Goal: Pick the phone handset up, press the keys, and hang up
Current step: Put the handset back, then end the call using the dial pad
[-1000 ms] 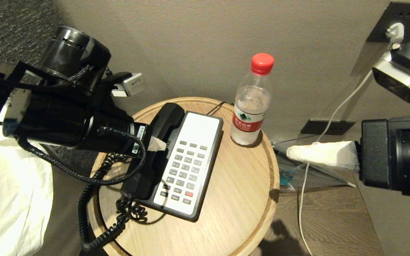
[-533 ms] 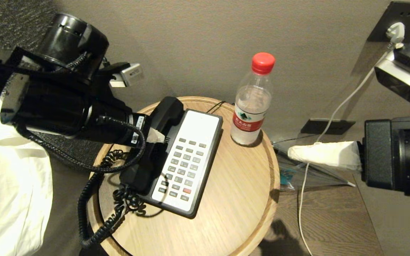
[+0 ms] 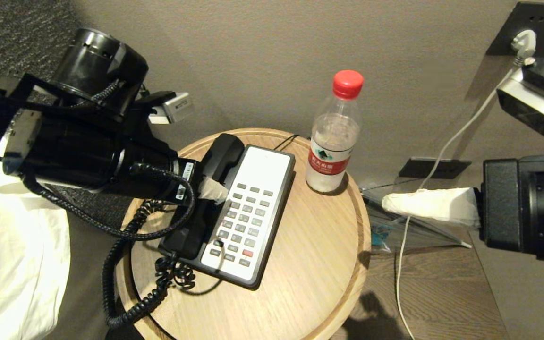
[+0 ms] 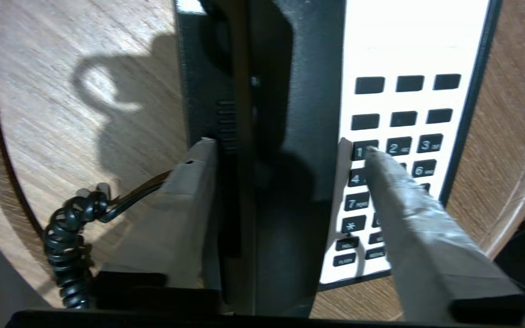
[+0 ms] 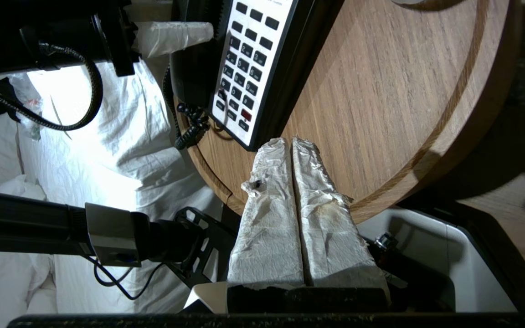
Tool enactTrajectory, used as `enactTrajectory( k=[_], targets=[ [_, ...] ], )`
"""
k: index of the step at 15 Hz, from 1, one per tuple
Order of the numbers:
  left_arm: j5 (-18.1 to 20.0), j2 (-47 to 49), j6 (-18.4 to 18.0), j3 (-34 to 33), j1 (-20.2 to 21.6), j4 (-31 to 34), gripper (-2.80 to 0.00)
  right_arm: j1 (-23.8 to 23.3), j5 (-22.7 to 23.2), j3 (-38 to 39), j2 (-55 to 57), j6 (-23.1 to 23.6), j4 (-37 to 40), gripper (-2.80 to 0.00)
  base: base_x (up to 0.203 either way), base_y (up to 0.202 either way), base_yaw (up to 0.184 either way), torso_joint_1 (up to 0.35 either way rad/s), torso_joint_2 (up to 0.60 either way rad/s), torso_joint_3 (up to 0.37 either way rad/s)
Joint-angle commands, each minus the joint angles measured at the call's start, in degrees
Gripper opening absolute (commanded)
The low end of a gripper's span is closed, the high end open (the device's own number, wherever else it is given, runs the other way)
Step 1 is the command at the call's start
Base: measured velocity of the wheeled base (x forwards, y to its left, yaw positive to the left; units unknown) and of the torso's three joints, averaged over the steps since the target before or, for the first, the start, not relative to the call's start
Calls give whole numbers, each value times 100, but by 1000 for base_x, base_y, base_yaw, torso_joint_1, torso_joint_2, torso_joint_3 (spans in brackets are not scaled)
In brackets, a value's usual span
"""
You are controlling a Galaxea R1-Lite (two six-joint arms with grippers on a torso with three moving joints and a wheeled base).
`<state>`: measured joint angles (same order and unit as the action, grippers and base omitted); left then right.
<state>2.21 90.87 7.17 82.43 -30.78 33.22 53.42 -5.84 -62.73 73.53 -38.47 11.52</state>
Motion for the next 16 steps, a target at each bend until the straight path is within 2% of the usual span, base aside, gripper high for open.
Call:
enactTrajectory(
  k=[1, 7, 10, 11, 15, 16],
  targets=[
    [-3, -40, 13, 106, 9, 34, 0, 2, -5, 42, 3, -20, 8, -280, 0, 0, 0, 0, 0, 0],
    [57, -821, 148, 100, 11, 97, 0, 9, 17, 169, 111, -11, -6, -280, 0, 0, 0, 0, 0, 0],
    [67, -1789, 367, -262, 11, 90, 0, 11, 10, 61, 402, -1, -66, -280, 0, 0, 0, 0, 0, 0],
    [69, -2041, 467, -412, 11, 96, -280, 12, 13, 14, 453, 12, -122, -280, 0, 0, 0, 0, 0, 0],
    [81, -3375, 1210, -1022, 6, 116, -280, 97, 30, -463, 1245, 98, -220, -280, 0, 0, 0, 0, 0, 0],
    [70, -3669, 1450, -1107, 12, 119, -280, 198, 35, -526, 1451, 294, -236, -280, 0, 0, 0, 0, 0, 0]
  ],
)
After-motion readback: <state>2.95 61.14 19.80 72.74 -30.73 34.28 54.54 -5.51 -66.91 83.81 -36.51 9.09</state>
